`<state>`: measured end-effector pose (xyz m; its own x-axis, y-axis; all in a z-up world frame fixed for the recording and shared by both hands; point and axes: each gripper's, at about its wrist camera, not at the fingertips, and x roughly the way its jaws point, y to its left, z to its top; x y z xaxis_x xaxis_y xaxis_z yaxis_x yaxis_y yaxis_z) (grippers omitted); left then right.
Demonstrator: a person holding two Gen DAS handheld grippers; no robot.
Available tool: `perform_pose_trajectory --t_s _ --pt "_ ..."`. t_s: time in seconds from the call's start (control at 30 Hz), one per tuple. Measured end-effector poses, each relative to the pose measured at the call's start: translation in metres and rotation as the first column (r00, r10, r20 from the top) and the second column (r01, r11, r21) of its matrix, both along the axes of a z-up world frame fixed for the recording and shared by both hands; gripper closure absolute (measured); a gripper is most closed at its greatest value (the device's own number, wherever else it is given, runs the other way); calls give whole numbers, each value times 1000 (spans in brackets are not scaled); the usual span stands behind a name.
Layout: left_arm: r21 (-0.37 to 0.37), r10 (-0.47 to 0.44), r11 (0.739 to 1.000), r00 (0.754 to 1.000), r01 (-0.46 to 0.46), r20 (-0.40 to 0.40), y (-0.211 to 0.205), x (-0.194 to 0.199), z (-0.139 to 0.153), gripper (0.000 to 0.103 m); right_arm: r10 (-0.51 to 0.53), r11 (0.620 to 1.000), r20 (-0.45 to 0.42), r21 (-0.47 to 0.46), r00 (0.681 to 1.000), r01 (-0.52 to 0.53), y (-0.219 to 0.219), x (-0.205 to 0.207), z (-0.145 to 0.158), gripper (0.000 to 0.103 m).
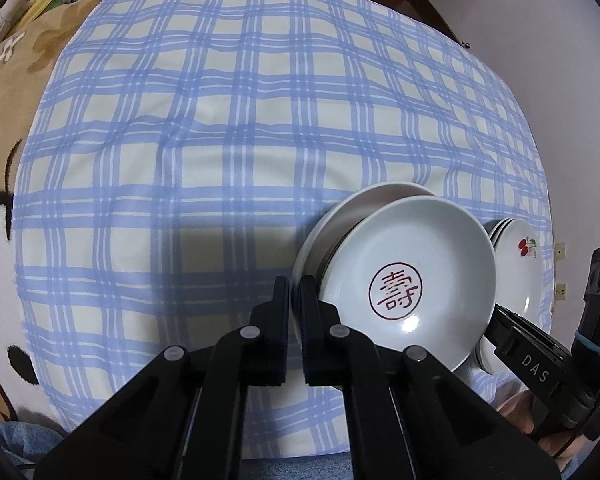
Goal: Organize plates and bowls
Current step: 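Lift the bowl stack with both grippers and carry it over the cherry plate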
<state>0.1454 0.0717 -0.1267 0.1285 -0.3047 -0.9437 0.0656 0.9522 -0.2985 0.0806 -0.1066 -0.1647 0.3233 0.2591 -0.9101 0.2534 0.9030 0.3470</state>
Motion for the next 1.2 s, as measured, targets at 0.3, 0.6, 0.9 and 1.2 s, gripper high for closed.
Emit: perform_pose_trajectory --t_s 0.3,0.6,0.9,1.2 --pt "0 9 1000 999 -9 -39 2 3 -2 98 -12 999 3 -30 1000 12 5 -2 0 93" --pt "-5 4 1000 999 -4 -40 4 3 -3 98 -55 998 -3 -36 998 55 6 -3 0 93" --pt "36 -23 999 1000 23 -4 -11 3 -1 100 -68 996 30 -54 997 70 7 -7 -1 94" --pt "47 -76 996 996 74 45 -19 0 7 101 -61 992 45 -111 997 66 11 -10 5 97"
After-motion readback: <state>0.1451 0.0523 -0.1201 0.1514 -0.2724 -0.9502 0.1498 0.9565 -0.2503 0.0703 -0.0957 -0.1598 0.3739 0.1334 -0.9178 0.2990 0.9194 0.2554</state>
